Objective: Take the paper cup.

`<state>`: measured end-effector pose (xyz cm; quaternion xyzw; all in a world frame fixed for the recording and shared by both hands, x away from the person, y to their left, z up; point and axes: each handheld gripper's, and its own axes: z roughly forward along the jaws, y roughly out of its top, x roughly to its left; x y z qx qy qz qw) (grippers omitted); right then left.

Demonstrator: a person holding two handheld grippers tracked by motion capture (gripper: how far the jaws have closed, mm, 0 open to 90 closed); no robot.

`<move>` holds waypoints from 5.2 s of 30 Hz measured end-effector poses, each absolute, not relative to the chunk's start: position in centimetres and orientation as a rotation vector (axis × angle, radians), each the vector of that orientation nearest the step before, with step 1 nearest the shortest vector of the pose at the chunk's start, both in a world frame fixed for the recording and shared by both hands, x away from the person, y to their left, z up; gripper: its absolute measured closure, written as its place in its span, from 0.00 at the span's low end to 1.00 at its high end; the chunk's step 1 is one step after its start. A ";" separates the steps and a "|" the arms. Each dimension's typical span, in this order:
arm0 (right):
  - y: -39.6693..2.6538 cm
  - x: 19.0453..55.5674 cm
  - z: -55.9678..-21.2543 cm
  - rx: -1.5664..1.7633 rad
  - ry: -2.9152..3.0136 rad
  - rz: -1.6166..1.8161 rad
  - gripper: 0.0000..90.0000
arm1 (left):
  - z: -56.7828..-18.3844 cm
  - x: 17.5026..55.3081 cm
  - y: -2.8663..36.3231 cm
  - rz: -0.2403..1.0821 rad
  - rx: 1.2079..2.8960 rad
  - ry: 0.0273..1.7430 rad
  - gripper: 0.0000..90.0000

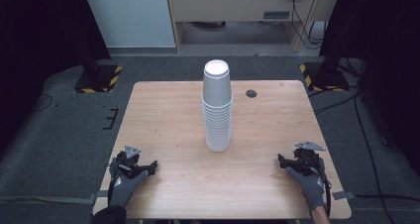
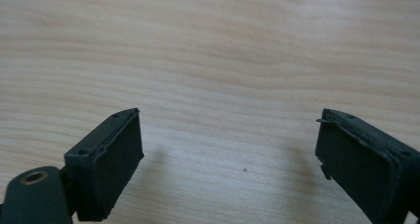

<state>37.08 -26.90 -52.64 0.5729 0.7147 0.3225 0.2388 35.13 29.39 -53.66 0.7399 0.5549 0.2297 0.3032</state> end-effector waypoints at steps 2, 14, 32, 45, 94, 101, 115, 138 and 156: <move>-26.8 36.8 -52.2 1.549 1.940 0.933 0.14 | -53.7 35.1 29.4 0.609 1.960 1.473 0.03; -25.4 35.0 -48.4 1.421 1.846 1.138 0.15 | -53.7 35.2 29.4 0.608 1.959 1.474 0.03; -23.1 34.7 -42.3 1.242 1.792 1.264 0.15 | -53.7 35.2 29.3 0.608 1.960 1.473 0.02; -22.1 34.8 -38.4 1.199 1.707 1.369 0.15 | -53.7 35.1 29.3 0.606 1.962 1.471 0.02; -11.6 38.9 -30.0 0.978 1.740 1.569 0.14 | -53.7 35.2 29.3 0.606 1.963 1.470 0.02; -9.9 39.5 -29.8 0.953 1.759 1.573 0.13 | -53.7 35.2 29.3 0.606 1.962 1.471 0.02; -7.5 41.5 -30.9 0.966 1.792 1.571 0.13 | -53.7 35.2 29.3 0.605 1.963 1.470 0.02; -5.8 43.8 -32.2 0.971 1.845 1.562 0.14 | -53.7 35.2 29.3 0.604 1.964 1.469 0.02; -6.1 43.4 -30.6 0.945 1.790 1.642 0.16 | -53.7 35.2 29.3 0.604 1.963 1.469 0.02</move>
